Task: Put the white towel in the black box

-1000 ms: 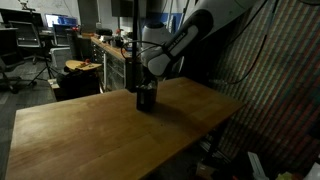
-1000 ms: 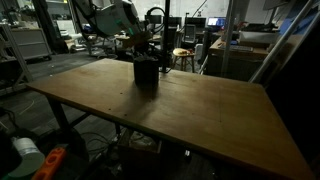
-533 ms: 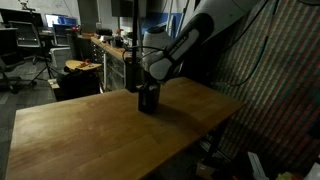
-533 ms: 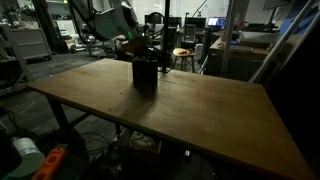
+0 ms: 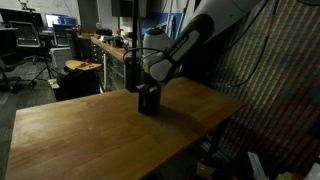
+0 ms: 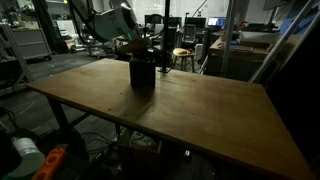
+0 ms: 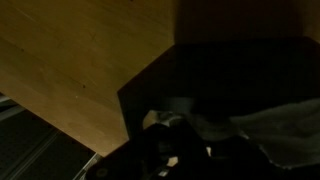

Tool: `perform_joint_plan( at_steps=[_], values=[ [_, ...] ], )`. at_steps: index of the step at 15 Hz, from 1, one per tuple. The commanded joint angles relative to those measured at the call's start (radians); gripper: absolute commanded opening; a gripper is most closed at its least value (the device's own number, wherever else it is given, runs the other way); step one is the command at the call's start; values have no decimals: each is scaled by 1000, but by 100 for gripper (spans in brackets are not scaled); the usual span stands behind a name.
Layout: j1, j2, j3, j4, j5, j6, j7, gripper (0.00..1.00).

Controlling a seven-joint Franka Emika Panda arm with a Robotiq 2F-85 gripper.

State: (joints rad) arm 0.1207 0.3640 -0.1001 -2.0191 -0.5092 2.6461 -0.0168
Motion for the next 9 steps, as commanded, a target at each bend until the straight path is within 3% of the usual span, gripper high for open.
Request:
perform_joint_plan(
  at_steps=[1, 4, 9],
  values=[
    [-7, -18, 10, -29, 5, -5, -4, 47],
    [-5, -28, 6, -27, 2, -11, 0, 62],
    [-2, -54, 6, -15, -1, -24, 5, 62]
  ],
)
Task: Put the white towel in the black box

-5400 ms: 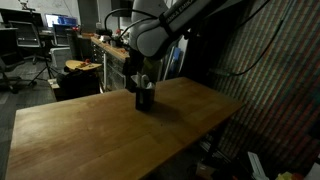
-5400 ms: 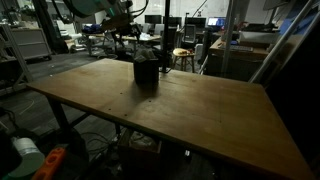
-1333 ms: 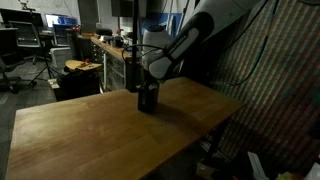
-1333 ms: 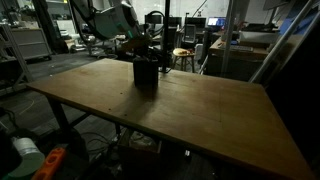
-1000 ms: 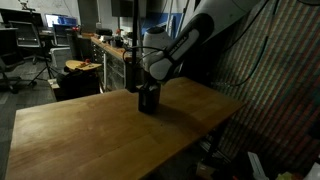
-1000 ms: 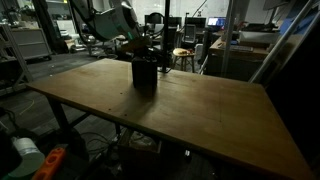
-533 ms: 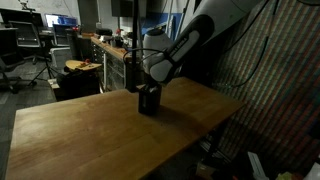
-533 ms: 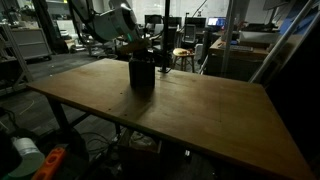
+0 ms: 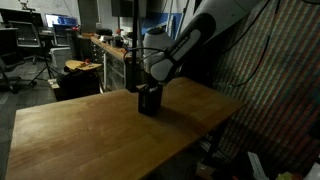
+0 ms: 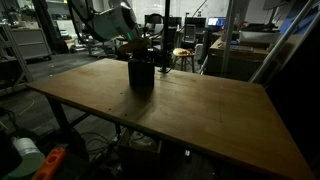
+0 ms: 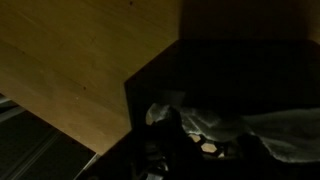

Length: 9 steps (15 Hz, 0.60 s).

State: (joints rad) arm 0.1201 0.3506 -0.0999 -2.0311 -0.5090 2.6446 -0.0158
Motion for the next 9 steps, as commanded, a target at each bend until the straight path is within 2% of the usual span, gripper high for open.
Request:
perform_joint_plan(
  at_steps=[1, 9],
  values=[
    [-1, -47, 6, -1, -1, -26, 4, 62],
    [0, -87, 11, 11, -9, -37, 16, 62]
  ],
)
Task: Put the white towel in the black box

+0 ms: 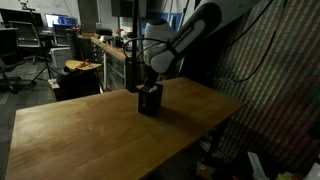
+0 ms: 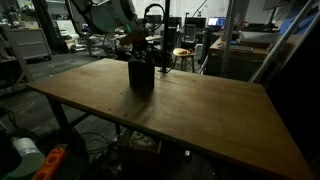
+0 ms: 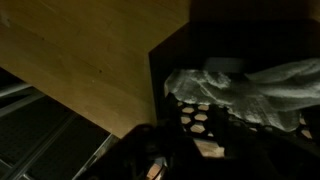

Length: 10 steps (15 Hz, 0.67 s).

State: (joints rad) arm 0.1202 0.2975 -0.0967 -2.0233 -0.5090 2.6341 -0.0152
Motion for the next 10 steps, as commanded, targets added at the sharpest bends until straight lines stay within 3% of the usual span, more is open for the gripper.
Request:
perform_joint_plan(
  at_steps=[1, 8, 9, 10],
  values=[
    [0, -39, 8, 2, -11, -32, 19, 62],
    [7, -106, 15, -25, -31, -53, 65, 62],
    [7, -116, 18, -33, -34, -53, 73, 57],
    [8, -125, 22, -39, -35, -55, 78, 17]
  ],
)
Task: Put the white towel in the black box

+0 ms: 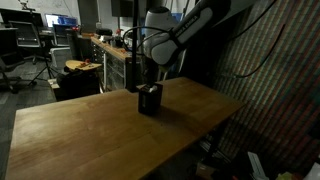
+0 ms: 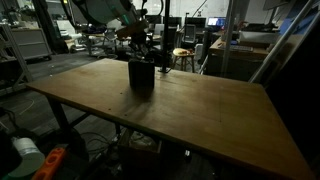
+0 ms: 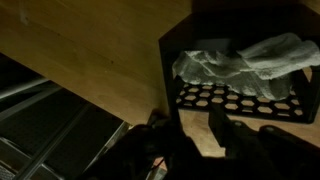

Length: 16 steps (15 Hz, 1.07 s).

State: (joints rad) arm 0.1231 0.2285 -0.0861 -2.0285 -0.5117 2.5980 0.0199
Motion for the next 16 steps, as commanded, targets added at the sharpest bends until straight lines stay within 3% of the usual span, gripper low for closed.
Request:
perform_joint_plan(
  at_steps=[1, 6, 11, 16],
  values=[
    [6, -66, 15, -44, -39, -18, 53, 19],
    [3, -110, 35, -98, -67, -20, 95, 3],
    [-5, -144, 46, -152, -81, -16, 119, 9],
    [-12, -145, 51, -181, -91, -19, 128, 7]
  ],
)
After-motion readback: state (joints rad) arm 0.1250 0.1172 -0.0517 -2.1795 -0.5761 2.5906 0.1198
